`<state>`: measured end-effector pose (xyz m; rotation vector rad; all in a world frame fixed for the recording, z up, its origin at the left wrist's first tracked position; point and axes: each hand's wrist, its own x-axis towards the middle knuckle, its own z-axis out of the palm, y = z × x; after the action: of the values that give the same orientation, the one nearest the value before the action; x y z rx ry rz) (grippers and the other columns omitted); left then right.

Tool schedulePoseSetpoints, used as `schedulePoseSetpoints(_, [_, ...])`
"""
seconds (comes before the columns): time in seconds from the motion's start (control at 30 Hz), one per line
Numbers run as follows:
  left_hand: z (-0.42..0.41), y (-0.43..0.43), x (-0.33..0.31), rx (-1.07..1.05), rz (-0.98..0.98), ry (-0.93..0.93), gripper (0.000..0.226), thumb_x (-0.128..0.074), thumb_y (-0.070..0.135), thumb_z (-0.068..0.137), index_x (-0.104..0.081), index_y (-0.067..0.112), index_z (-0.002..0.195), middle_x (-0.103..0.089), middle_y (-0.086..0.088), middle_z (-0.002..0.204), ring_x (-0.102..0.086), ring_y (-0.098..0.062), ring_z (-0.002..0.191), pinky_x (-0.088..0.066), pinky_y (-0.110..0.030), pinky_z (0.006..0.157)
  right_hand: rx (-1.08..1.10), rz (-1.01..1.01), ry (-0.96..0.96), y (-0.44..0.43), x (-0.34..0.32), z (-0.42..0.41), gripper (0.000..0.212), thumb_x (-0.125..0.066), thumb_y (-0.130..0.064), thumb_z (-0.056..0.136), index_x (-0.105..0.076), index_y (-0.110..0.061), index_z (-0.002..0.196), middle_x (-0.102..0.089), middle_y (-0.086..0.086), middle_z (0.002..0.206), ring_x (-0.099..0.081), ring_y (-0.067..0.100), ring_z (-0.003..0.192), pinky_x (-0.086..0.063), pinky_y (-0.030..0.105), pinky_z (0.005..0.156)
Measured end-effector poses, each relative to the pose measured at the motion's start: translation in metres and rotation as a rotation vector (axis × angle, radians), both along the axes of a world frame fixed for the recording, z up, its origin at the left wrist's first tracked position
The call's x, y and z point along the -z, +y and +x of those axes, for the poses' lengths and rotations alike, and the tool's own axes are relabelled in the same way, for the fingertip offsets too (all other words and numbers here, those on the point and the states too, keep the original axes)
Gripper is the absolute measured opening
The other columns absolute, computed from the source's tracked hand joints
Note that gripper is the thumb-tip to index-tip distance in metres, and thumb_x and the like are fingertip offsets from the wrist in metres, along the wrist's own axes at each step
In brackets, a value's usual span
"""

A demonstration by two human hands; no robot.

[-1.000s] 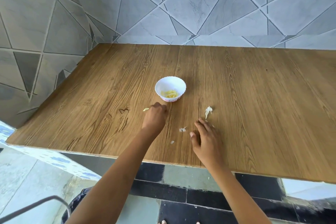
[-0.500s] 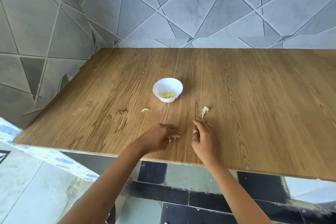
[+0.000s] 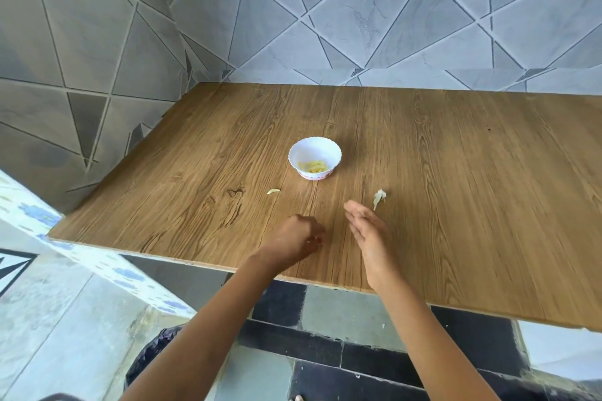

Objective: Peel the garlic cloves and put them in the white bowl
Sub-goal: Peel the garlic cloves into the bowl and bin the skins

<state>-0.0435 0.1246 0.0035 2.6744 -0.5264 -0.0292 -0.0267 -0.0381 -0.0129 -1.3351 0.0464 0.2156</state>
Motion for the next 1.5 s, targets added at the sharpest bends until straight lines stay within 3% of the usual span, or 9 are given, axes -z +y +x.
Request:
schedulePoseSetpoints(0.13, [0.01,-0.012,-0.023,-0.13,-0.385,0.026,0.018,-0.066,-0.005,0.076,-0.075,0.009,0.083,-0.071,0.005,0.073,-0.058,0.007,0.057,-0.044,-0.008,0.059,0.034,0.562,0.479,0.008,-0.014,0.004,0.028,-0.037,-0.018,0.101,-0.061,-0.006,0.105,-0.069,0.008,0.098,-0.061,0.018,0.099,-0.044,0.032,0.095])
schedulePoseSetpoints(0.33, [0.006,-0.036,-0.038,0.046,-0.101,-0.062,0.025,-0.059,0.004,0.083,-0.075,0.017,0.098,-0.075,0.001,0.087,-0.065,-0.01,0.076,-0.037,-0.006,0.066,0.18,0.761,0.675,0.016,-0.029,0.002,0.043,-0.038,-0.01,0.098,-0.058,-0.004,0.062,-0.052,0.001,0.041,-0.049,0.01,0.05,-0.039,0.02,0.062])
schedulePoseSetpoints(0.47, [0.007,-0.036,-0.029,-0.094,-0.221,-0.047,0.018,-0.064,0.004,0.078,-0.072,0.014,0.09,-0.072,0.0,0.077,-0.067,-0.014,0.07,-0.054,-0.034,0.068,0.164,0.754,0.709,0.017,-0.034,-0.001,0.03,-0.04,-0.007,0.098,-0.058,0.001,0.075,-0.063,0.01,0.051,-0.063,0.018,0.045,-0.049,0.02,0.042])
schedulePoseSetpoints(0.63, [0.005,-0.019,-0.029,-0.24,-0.35,-0.064,0.019,-0.064,-0.006,0.076,-0.073,0.009,0.083,-0.072,-0.001,0.08,-0.065,-0.011,0.069,-0.055,-0.032,0.072,0.133,0.804,0.719,0.016,-0.03,-0.002,0.032,-0.034,-0.013,0.101,-0.058,0.006,0.09,-0.063,0.019,0.081,-0.063,0.025,0.073,-0.057,0.031,0.06])
schedulePoseSetpoints(0.83, [0.008,0.019,-0.015,-0.367,-0.021,0.088,0.048,-0.041,-0.016,0.084,-0.064,0.006,0.119,-0.063,-0.006,0.122,-0.061,-0.018,0.107,-0.044,-0.019,0.094,0.177,0.801,0.675,0.004,-0.022,0.004,0.034,-0.034,-0.013,0.102,-0.06,0.007,0.09,-0.062,0.019,0.09,-0.061,0.026,0.085,-0.058,0.033,0.06])
schedulePoseSetpoints(0.9, [0.009,0.012,-0.006,-0.302,0.029,0.096,0.053,-0.04,-0.017,0.081,-0.06,0.005,0.125,-0.057,-0.01,0.129,-0.057,-0.023,0.114,-0.045,-0.025,0.096,0.174,0.793,0.674,0.004,-0.022,0.005,0.035,-0.034,-0.013,0.102,-0.06,0.007,0.09,-0.062,0.019,0.09,-0.061,0.026,0.085,-0.058,0.032,0.058])
schedulePoseSetpoints(1.03, [0.003,-0.009,-0.001,-0.227,0.067,0.058,0.042,-0.043,-0.012,0.082,-0.065,0.002,0.116,-0.06,-0.013,0.115,-0.061,-0.027,0.1,-0.05,-0.03,0.083,0.184,0.781,0.667,0.003,-0.021,0.004,0.035,-0.033,-0.014,0.102,-0.059,0.007,0.091,-0.063,0.018,0.089,-0.061,0.025,0.083,-0.058,0.03,0.057])
schedulePoseSetpoints(1.2, [-0.012,-0.011,0.004,-0.085,0.047,0.031,0.027,-0.056,-0.001,0.084,-0.072,0.008,0.104,-0.068,-0.007,0.109,-0.065,-0.02,0.094,-0.052,-0.034,0.086,0.191,0.783,0.669,0.001,-0.019,0.003,0.034,-0.033,-0.014,0.102,-0.059,0.006,0.093,-0.064,0.017,0.09,-0.062,0.025,0.084,-0.058,0.029,0.059])
schedulePoseSetpoints(1.5, [-0.016,-0.037,0.007,-0.296,0.165,-0.032,0.02,-0.049,0.006,0.092,-0.068,0.009,0.096,-0.065,-0.008,0.097,-0.065,-0.025,0.08,-0.046,-0.028,0.061,0.2,0.799,0.675,0.001,-0.018,0.006,0.035,-0.033,-0.015,0.102,-0.059,0.006,0.092,-0.063,0.018,0.092,-0.062,0.025,0.084,-0.059,0.028,0.058])
